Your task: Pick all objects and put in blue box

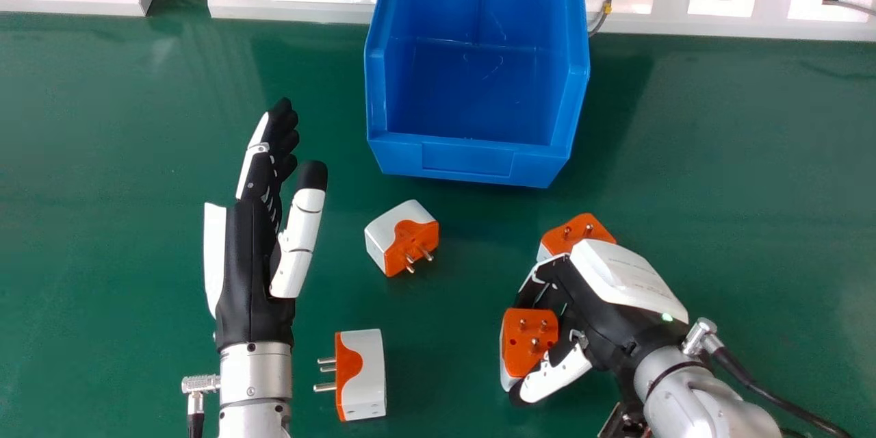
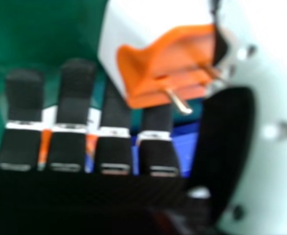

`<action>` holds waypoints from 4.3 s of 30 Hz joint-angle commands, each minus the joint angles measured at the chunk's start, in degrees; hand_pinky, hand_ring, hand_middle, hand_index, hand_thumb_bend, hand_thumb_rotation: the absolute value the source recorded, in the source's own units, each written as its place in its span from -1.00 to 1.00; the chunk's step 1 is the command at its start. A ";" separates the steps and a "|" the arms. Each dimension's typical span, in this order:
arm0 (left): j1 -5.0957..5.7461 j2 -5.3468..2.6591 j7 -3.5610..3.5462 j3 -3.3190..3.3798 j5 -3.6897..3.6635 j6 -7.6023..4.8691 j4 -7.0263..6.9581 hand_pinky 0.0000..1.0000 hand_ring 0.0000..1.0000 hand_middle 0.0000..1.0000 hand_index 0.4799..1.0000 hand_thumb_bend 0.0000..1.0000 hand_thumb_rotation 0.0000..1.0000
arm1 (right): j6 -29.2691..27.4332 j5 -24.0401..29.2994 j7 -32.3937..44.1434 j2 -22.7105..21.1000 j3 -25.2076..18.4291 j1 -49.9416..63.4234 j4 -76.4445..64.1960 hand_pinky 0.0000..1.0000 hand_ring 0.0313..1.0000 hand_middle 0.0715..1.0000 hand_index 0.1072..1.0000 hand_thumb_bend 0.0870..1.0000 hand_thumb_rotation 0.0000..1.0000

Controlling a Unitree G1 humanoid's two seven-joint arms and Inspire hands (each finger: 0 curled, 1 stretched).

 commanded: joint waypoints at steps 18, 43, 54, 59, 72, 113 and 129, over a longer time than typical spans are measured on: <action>-1.21 -0.09 0.32 -0.15 0.42 -0.16 0.11 0.82 0.82 0.83 0.61 0.37 0.78 | -17.97 6.89 -11.88 -1.45 -4.97 6.92 -3.44 -0.43 -0.20 -0.09 -0.07 0.00 -1.00; -1.72 -0.12 1.12 -0.12 0.78 0.75 0.39 0.80 0.81 0.83 0.61 0.38 0.79 | -49.24 3.02 -48.74 3.40 -10.75 1.61 9.12 -0.29 -0.17 -0.12 -0.12 -0.05 -1.00; -3.11 0.34 2.16 0.06 1.47 0.08 2.39 0.79 0.80 0.83 0.61 0.39 0.79 | -47.28 -3.95 -53.38 2.52 -12.12 -16.76 13.87 -0.26 -0.16 -0.11 -0.14 -0.06 -1.00; -3.86 0.43 2.52 0.17 1.55 -0.14 3.21 0.79 0.80 0.83 0.62 0.39 0.79 | -45.31 -6.13 -55.29 1.13 -12.63 -25.24 19.53 -0.25 -0.15 -0.11 -0.15 -0.06 -1.00; -6.13 0.73 2.92 0.14 1.52 -0.33 5.46 0.79 0.80 0.83 0.62 0.41 0.79 | -43.93 -7.10 -57.03 -2.28 -7.99 -53.54 53.30 -0.24 -0.14 -0.11 -0.16 -0.07 -1.00; -8.05 -0.09 3.58 -0.15 1.39 -0.36 6.73 0.74 0.78 0.81 0.59 0.43 0.78 | -34.08 -8.01 -44.96 -2.57 11.15 -71.64 79.57 0.42 0.60 0.61 0.45 0.61 -0.68; -7.54 -0.09 4.25 -0.25 2.02 -0.92 6.40 0.73 0.78 0.80 0.59 0.45 0.78 | -39.84 -2.89 -51.00 -5.35 6.12 -66.81 72.45 0.82 0.96 0.96 0.83 0.96 -0.52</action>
